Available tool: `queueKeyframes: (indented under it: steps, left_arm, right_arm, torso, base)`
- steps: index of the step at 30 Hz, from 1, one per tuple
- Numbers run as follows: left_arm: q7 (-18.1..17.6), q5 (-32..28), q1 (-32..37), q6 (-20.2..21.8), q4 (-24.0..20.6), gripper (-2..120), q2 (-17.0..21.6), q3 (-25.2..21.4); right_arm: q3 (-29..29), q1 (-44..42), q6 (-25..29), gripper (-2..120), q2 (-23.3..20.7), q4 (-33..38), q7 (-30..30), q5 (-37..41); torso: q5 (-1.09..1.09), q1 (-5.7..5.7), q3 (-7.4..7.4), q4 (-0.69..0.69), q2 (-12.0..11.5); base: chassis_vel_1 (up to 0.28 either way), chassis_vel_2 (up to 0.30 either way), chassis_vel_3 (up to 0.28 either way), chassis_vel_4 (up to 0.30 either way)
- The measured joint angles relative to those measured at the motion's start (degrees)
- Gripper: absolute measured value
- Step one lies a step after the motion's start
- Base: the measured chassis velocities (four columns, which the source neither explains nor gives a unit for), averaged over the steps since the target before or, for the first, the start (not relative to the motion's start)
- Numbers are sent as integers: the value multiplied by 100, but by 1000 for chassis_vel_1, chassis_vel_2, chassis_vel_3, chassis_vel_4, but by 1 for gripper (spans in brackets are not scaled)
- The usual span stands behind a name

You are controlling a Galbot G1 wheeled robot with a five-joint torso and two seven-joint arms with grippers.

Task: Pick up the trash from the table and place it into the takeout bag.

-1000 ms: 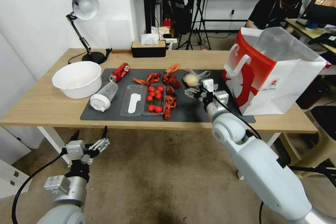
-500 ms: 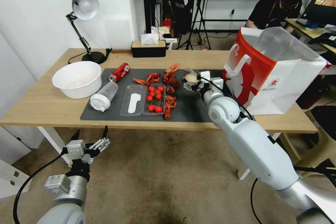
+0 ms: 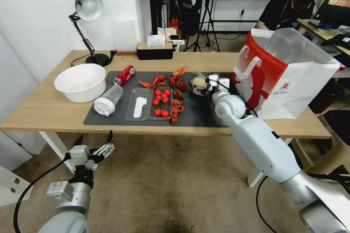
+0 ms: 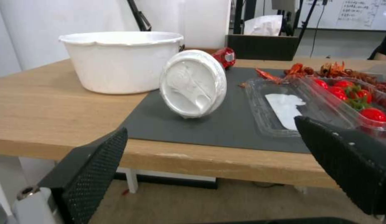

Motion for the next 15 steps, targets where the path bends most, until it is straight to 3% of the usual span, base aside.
queueKeyframes:
  steps: [15]
  left_arm:
    - [4,3,-10,7,1,100,16,9]
  right_arm:
    - [-131,226,44,100,51,-253,-112,27]
  torso:
    - [0,0,0,0,0]
  base:
    - [0,0,0,0]
